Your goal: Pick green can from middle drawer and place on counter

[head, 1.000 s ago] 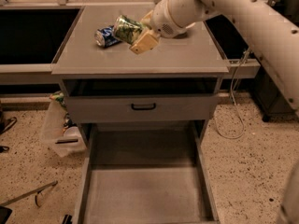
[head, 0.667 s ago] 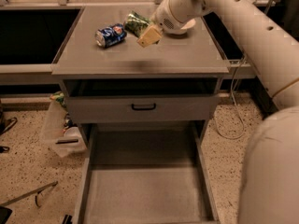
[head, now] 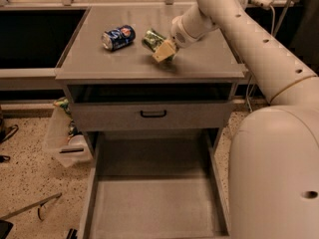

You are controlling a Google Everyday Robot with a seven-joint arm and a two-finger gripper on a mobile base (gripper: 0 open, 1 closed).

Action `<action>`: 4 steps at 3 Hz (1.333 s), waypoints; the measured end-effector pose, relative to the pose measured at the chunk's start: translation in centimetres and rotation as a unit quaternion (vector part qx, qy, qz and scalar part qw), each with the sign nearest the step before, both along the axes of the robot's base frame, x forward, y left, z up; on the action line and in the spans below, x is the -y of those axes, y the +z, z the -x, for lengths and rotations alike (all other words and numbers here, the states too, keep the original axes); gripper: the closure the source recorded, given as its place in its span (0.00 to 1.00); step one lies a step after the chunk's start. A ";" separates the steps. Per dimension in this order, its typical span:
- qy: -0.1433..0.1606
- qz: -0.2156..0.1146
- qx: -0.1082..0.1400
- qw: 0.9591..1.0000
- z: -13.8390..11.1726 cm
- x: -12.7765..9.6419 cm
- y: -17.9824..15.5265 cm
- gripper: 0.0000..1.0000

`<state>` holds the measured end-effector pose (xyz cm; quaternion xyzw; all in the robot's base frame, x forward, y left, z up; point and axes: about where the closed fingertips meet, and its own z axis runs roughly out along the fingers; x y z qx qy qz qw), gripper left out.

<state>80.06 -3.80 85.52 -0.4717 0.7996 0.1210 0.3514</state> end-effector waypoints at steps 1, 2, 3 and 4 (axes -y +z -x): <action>0.003 0.000 -0.036 0.999 0.7 -0.2 -1.7 1.00; 0.003 0.000 -0.036 0.999 0.7 -0.2 -1.7 0.82; 0.003 0.000 -0.036 0.999 0.7 -0.2 -1.7 0.58; 0.003 0.000 -0.036 0.999 0.7 -0.2 -1.8 0.35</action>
Offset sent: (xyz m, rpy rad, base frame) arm -0.0066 0.0018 -0.0185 -0.0004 0.0718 0.0063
